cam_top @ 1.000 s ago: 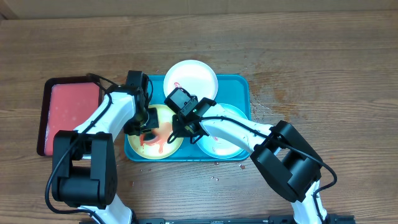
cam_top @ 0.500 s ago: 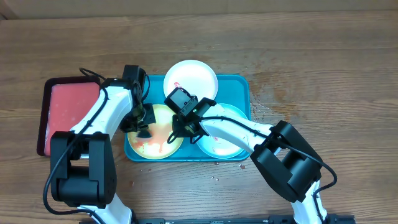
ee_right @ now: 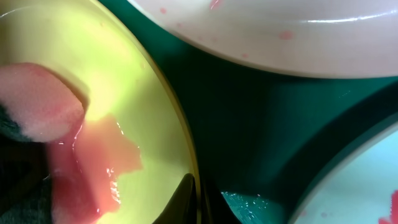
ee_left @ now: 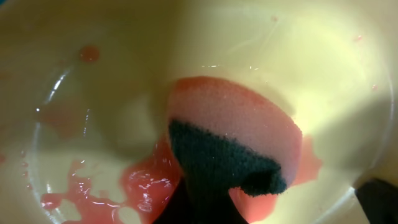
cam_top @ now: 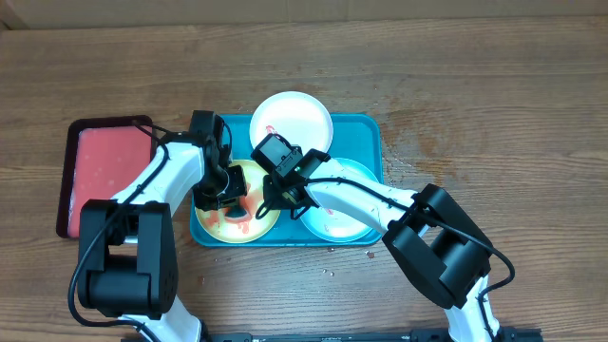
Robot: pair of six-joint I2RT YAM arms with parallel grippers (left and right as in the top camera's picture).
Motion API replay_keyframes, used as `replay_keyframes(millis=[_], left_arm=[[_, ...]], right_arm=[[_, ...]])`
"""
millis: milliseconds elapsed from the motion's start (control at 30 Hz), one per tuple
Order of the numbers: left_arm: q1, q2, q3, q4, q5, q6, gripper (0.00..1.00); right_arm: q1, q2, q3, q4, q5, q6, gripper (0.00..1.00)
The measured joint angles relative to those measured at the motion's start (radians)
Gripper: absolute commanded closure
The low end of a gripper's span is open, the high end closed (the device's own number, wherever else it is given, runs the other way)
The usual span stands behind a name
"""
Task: Clean dirty plates on tray and stack at the side
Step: 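Scrub the yellow plate with the sponge in the left gripper, then lift the yellow plate with the right gripper and place it right of the tray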
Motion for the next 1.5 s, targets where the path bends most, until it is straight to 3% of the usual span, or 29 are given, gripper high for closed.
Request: replay_keyframes(millis=[400,600,800,967,1133,1300,1500], left_arm=[[-0.019,-0.03,-0.05,-0.097,-0.384,-0.127,0.96],[-0.021,-0.019,-0.032,-0.125,-0.451,-0.138,0.96],[-0.012,0.003,0.158,-0.246,-0.509,-0.153,0.96],[0.026,-0.023,0.343,-0.257,-0.417,-0.156,0.96],[0.108,-0.123,0.397,-0.268,-0.291,-0.156,0.96],[0.306,-0.184,0.403,-0.364,-0.22,-0.156,0.96],[0.531,-0.184,0.403,-0.394,-0.151,-0.157,0.96]], right_arm=[[0.001,0.0,0.0,0.006,-0.011,0.0,0.96],[0.008,0.0,0.0,0.014,-0.032,0.0,0.96],[0.005,0.0,0.014,-0.03,-0.018,-0.026,0.96],[-0.003,0.0,0.086,-0.097,-0.004,-0.065,0.96],[-0.003,0.0,0.199,-0.18,0.045,-0.112,0.96],[-0.002,0.0,0.342,-0.356,0.214,-0.146,0.96],[0.009,0.0,0.472,-0.439,0.417,-0.264,0.96]])
